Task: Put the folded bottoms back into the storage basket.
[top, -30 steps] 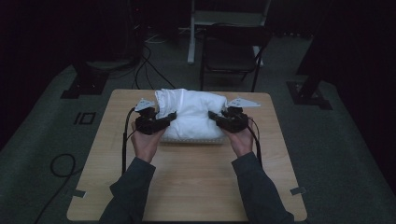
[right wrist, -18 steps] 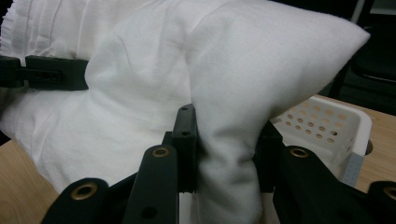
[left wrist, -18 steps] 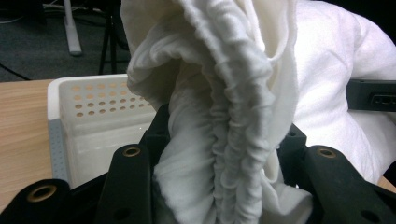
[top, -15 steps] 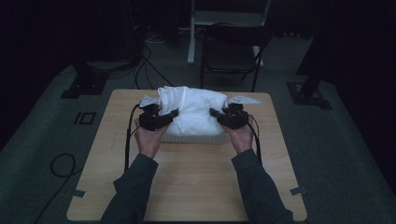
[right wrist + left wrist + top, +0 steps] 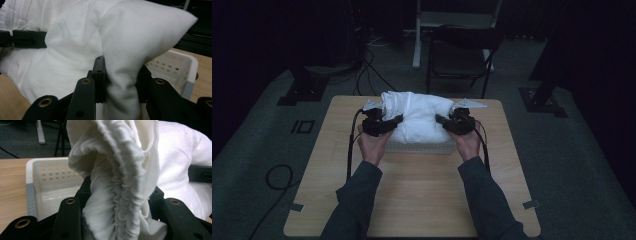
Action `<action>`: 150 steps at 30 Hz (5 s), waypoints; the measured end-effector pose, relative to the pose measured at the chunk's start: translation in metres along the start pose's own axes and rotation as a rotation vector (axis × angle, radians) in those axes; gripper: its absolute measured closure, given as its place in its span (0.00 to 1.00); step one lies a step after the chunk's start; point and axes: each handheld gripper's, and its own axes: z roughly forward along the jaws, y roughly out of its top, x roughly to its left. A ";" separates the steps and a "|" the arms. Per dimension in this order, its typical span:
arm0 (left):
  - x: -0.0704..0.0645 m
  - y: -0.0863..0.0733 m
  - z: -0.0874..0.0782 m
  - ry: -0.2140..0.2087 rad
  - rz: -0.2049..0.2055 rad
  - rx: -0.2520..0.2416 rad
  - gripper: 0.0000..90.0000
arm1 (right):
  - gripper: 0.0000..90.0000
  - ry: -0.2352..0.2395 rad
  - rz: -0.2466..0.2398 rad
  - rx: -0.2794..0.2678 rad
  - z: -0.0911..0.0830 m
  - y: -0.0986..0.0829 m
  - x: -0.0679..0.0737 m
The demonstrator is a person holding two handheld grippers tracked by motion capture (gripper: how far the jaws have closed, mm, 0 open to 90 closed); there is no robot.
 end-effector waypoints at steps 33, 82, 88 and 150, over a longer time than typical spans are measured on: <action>0.018 0.006 0.027 0.041 -0.068 0.036 0.60 | 0.78 -0.038 0.027 0.041 0.028 0.003 -0.008; 0.032 -0.006 0.055 0.101 -0.005 0.068 0.60 | 0.78 -0.049 0.067 0.099 0.059 -0.012 -0.020; 0.031 -0.007 0.057 0.105 0.002 0.073 0.60 | 0.78 -0.051 0.065 0.105 0.061 -0.013 -0.022; 0.021 -0.032 0.091 0.218 0.097 0.263 0.58 | 0.75 -0.144 0.048 0.257 0.084 -0.040 -0.031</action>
